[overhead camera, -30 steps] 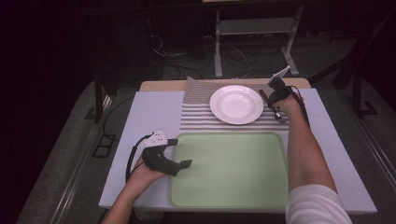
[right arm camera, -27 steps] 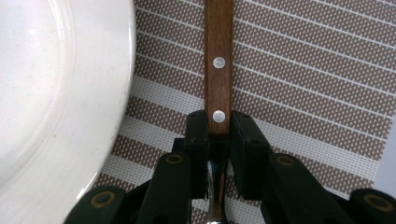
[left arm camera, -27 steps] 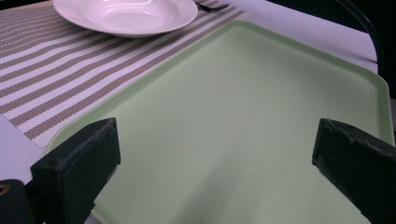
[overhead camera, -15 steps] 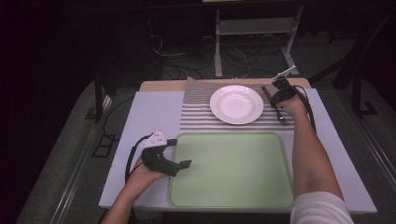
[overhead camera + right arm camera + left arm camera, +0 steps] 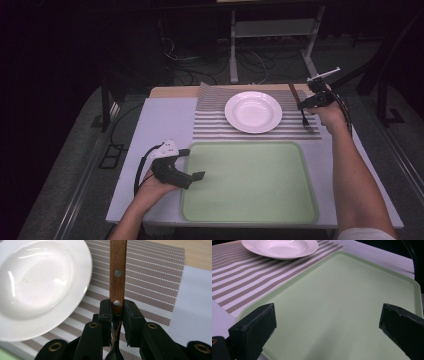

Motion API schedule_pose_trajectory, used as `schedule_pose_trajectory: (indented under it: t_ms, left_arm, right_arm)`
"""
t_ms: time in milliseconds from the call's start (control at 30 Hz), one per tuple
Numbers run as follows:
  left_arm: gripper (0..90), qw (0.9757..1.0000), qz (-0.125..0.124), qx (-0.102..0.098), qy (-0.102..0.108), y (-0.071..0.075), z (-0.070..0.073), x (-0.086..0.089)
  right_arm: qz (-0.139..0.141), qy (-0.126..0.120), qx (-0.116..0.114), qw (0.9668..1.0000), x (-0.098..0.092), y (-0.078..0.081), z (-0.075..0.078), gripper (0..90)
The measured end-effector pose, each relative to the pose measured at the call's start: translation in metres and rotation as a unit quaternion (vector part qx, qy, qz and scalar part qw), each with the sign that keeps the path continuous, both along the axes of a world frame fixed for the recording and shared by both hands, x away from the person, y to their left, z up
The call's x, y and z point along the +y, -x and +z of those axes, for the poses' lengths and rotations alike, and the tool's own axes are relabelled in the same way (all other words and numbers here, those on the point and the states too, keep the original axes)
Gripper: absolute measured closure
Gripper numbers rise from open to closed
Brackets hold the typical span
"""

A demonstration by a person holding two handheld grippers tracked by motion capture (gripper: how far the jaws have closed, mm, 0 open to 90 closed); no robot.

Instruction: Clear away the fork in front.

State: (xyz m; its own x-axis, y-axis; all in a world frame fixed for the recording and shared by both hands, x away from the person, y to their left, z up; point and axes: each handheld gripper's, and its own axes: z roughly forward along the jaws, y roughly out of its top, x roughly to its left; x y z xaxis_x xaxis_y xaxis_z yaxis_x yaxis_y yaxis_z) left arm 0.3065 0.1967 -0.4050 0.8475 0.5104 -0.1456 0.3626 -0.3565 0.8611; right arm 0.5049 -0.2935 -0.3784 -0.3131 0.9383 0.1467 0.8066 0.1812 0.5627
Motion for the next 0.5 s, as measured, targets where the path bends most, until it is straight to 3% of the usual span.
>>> schedule_pose_trajectory:
  t_ms: [233,267,500]
  left_arm:
    - [0.5,1.0,-0.001,-0.001,0.002,0.0,0.0,-0.001]
    - [0.5,1.0,-0.001,-0.002,0.002,0.0,0.0,-0.001]
    - [0.5,1.0,-0.001,-0.004,0.002,-0.001,0.0,-0.001]
  right_arm:
    - [0.009,-0.015,-0.028,0.9994,-0.004,0.022,0.01,77.2]
    - [0.012,-0.028,-0.038,0.9988,-0.005,0.029,0.013,77.2]
    - [0.035,-0.047,-0.067,0.996,-0.004,0.052,0.022,77.2]
